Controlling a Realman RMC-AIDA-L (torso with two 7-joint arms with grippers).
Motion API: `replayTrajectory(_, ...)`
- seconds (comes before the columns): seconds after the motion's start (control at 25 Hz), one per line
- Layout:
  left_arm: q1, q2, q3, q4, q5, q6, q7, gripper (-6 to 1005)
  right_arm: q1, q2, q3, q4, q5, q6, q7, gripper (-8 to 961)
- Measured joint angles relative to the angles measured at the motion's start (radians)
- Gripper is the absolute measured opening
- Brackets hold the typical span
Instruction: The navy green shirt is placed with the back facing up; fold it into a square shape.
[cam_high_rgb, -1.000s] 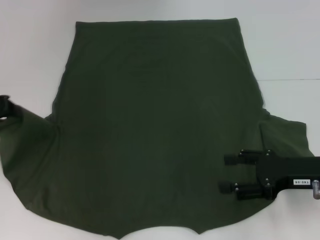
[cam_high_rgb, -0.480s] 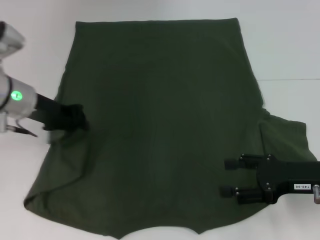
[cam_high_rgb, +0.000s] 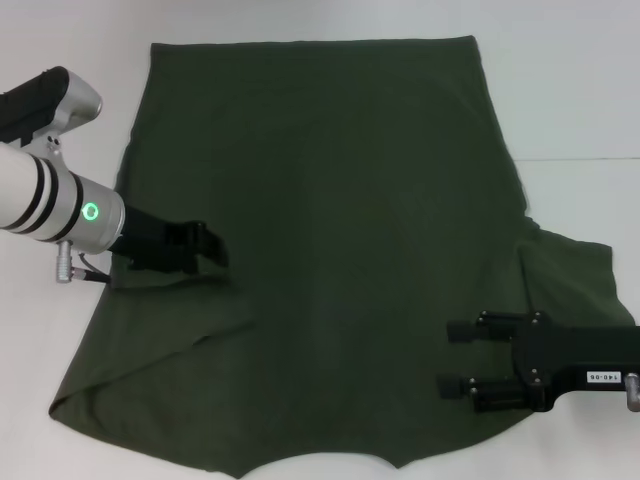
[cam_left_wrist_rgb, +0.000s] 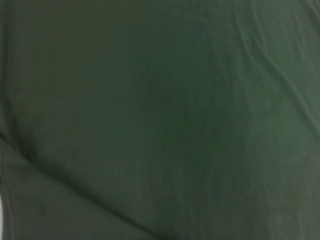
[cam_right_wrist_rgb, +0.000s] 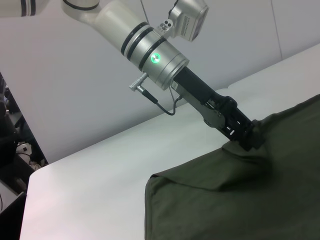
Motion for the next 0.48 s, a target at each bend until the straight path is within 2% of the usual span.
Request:
replayTrajectory(0.12,-0.004,-0.006,0.000,0.003,-0.001,-0.001,0.000,377,-0.001,0.000,0.000,0.000,0.000,-0.001,0.001,882)
replayTrajectory(0.36,-0.003,-0.034,0.002,0.044,-0.016,-0.009,0.030,621,-0.007,0.000,0.004,0.000,0.000,-0.003,0.001,883)
replayTrajectory(0.48,0.037,-0.048,-0.002,0.120,-0.047,-0.007,0.044,742,-0.007,-0.001,0.006,0.000,0.000,-0.003,0.001,883)
